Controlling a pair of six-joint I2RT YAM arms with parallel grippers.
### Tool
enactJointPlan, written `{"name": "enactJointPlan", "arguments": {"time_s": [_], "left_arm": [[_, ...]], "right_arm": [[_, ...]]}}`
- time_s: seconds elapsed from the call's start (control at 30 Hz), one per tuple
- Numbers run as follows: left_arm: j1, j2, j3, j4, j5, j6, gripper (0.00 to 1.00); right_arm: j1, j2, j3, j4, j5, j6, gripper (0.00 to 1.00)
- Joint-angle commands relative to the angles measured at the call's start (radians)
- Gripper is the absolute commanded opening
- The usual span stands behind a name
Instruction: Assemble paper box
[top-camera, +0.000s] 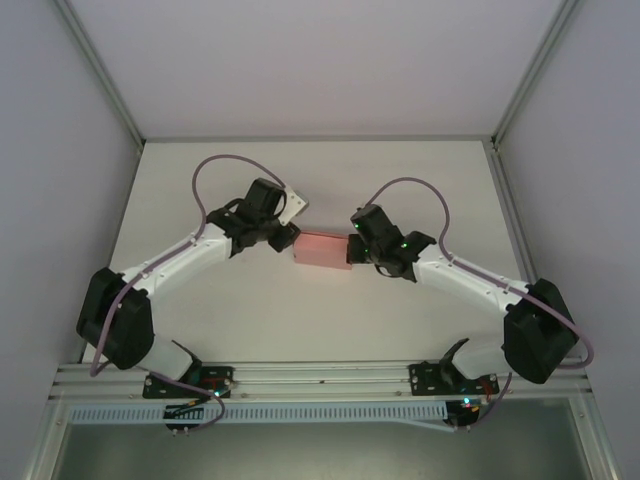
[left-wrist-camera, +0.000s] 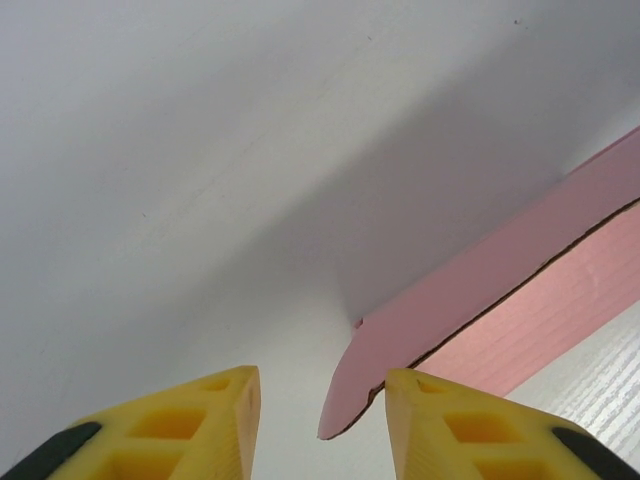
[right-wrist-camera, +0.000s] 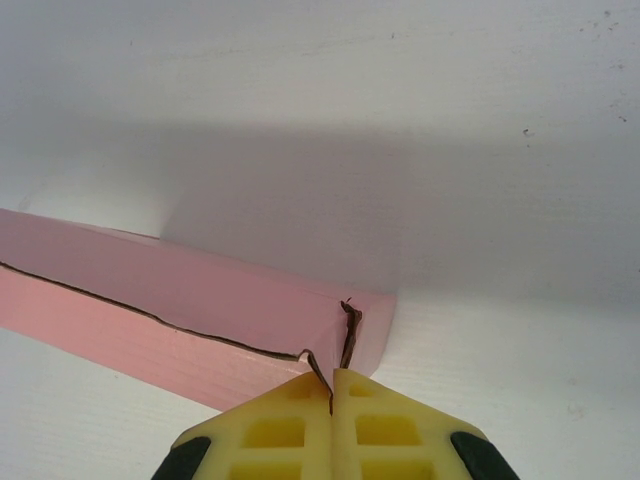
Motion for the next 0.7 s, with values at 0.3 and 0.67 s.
{"name": "enactJointPlan", "arguments": {"time_s": [0.3,0.67], "left_arm": [[0.004,-0.026,-0.002,0.007,0.085,0.038,0.54],[0.021,-0.051,-0.054,0.015,0.176,0.078,0.55]], "right_arm": [[0.009,0.050,0.008,-0.137,-0.003,-0.003,0.00],[0.010,0.068,0.020,-0.145,-0.021,-0.020,0.00]]}}
